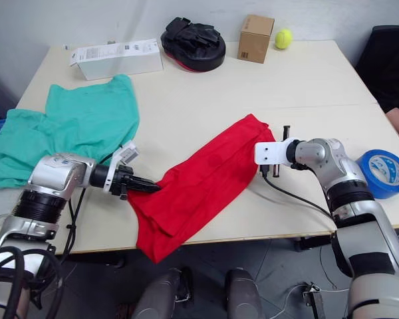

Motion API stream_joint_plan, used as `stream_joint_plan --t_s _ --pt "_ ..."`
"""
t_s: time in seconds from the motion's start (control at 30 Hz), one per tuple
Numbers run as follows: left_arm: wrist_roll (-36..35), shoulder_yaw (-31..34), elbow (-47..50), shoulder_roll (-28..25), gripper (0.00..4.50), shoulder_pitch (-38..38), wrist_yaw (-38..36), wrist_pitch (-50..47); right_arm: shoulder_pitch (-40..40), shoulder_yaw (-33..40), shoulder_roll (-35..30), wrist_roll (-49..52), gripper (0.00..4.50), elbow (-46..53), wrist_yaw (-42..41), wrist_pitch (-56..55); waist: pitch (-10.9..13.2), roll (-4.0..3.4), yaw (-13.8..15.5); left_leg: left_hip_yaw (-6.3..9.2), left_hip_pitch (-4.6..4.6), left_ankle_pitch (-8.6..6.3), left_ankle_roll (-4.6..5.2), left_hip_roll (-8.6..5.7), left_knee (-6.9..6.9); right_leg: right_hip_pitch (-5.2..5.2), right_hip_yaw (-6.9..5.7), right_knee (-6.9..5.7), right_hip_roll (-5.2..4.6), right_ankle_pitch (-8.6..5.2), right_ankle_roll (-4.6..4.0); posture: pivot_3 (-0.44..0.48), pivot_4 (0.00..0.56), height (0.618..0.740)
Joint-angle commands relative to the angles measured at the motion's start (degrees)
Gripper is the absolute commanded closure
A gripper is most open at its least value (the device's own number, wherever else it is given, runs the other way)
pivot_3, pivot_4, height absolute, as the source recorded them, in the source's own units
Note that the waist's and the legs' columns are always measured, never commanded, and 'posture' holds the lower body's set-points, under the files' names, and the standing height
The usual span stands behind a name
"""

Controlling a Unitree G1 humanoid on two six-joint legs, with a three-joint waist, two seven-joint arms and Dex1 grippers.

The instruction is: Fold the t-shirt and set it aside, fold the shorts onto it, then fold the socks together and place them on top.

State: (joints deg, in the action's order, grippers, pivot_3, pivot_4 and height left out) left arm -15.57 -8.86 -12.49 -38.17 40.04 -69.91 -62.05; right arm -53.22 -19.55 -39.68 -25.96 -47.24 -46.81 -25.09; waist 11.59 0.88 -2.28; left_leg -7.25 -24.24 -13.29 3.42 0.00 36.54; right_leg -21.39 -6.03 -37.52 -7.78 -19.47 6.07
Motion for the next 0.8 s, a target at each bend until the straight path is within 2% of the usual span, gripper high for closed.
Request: stream_joint_plan --t_s 0.03,0.17,0.27,0.6,0.8 --pt "-3.3 2.8 7.8 0.5 4.5 -3.1 4.1 -4.1 0.0 -1.5 -0.4 -1.0 4.48 0.5 -2.0 0.1 0.0 0.0 0.0 0.01 0.0 0.0 0.0 0.0 0.0 0.02 -0.01 0.01 0.0 0.0 0.0 0.0 0.15 0.74" --pt "-6.1 4.6 12.6 0.5 4.5 -6.2 7.2 -6.4 -1.0 -0.5 1.6 1.6 4.48 3.7 -4.7 3.1 0.0 0.0 0.2 0.05 0.01 0.0 -0.04 0.0 0.04 0.03 -0.02 0.05 0.01 0.0 0.0 0.0 0.15 0.74" --pt "-7.1 6.3 13.3 0.4 4.5 -7.5 9.8 -6.8 -4.3 -1.4 3.7 0.2 4.48 2.0 -4.2 4.3 0.0 0.0 0.0 0.06 0.03 0.0 -0.09 0.01 0.04 0.02 -0.02 0.06 0.02 0.0 -0.01 0.0 0.15 0.74" --pt "-11.2 9.3 17.8 0.1 4.5 -10.5 16.0 -9.3 -18.4 -8.5 9.9 -9.1 4.48 -18.5 5.3 2.6 0.0 -0.03 -0.7 0.14 -0.02 0.04 -0.2 -0.01 -0.14 -0.06 -0.08 -0.04 0.06 -0.03 -0.05 0.0 0.15 0.74" --pt "-13.9 12.2 22.5 3.5 4.5 -13.9 22.1 -12.9 -23.5 -10.1 13.9 -11.4 4.48 -25.6 10.3 4.7 0.0 -0.04 -0.9 0.15 -0.01 0.08 -0.27 -0.01 -0.25 -0.06 -0.07 -0.09 0.1 -0.03 -0.05 0.0 0.15 0.74"
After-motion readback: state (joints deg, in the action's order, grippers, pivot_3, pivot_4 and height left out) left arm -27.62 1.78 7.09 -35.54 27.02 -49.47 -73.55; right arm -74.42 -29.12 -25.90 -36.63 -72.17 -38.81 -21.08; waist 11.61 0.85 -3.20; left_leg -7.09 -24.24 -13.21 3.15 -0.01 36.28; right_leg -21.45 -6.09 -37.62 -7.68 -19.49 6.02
